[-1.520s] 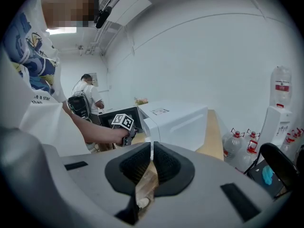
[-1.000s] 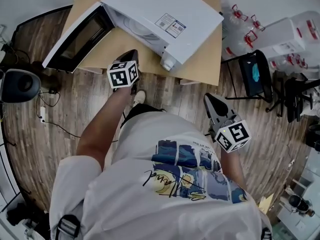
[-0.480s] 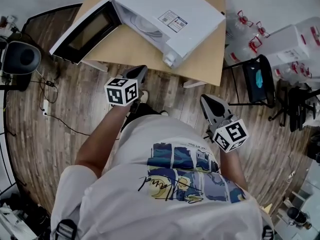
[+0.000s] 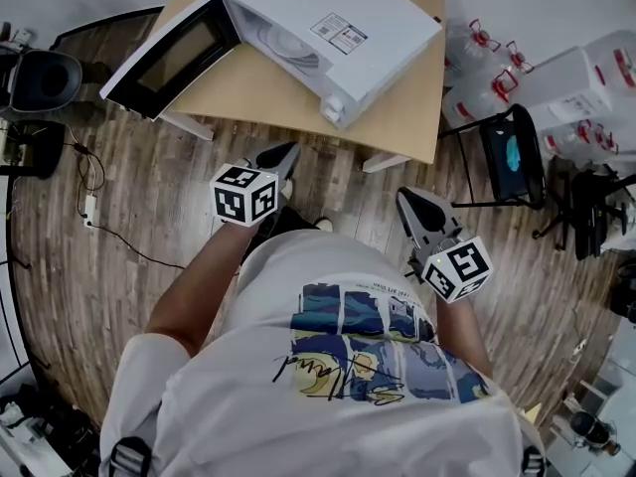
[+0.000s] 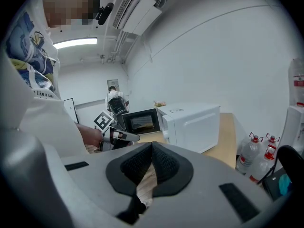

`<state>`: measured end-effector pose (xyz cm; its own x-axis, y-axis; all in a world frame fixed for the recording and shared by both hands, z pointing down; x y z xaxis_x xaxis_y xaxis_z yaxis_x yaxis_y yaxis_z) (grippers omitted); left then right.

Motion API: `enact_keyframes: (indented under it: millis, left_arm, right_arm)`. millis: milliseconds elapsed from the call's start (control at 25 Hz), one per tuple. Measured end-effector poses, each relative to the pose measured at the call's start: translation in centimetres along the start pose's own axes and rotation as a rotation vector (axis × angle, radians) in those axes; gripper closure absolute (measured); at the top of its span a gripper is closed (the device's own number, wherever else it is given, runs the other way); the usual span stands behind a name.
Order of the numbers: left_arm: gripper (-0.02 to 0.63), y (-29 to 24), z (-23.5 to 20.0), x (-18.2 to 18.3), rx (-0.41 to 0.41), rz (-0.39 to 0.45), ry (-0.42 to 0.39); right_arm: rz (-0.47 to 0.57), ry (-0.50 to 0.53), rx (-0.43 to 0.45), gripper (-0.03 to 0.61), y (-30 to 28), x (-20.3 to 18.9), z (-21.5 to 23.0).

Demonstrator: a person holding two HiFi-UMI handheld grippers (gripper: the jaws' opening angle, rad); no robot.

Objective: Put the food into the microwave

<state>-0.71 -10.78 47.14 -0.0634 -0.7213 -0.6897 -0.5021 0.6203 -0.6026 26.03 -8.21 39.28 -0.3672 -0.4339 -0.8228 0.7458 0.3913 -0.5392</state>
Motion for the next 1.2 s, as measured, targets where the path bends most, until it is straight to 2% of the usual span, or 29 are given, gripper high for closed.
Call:
enact_keyframes:
  millis: [280,800,1200]
  left_arm:
    - [0.606,0.5,0.8,-0.5,-0.013,0.007,0.008]
    - [0.606,1.7,-0.3,-2.4,0.023,-0.004,0.059]
    - [0.606,0.4,-2.6,-0.8,0.019,0.0,0.073]
  right_arm:
    - [0.0,0.021,0.015,0.572,0.2,-0.5,-0.7]
    - [-0.015,0.035,0.05,0.572,-0.6,-1.2,-1.9]
    - [-0.03,0.027,0.003,0.572,-1.2,-0.2,-0.6]
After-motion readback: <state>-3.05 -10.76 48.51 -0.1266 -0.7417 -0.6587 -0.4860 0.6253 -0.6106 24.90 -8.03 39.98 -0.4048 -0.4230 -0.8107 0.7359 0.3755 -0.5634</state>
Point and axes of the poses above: the fingertips, and each gripper's own axes: y backward along the fingers, z to its right, x out of its top, the point moved 6 cm from there along y, backward along the fingers, and after that the axes turned 12 degrees about -z, right-handed, at the moved point
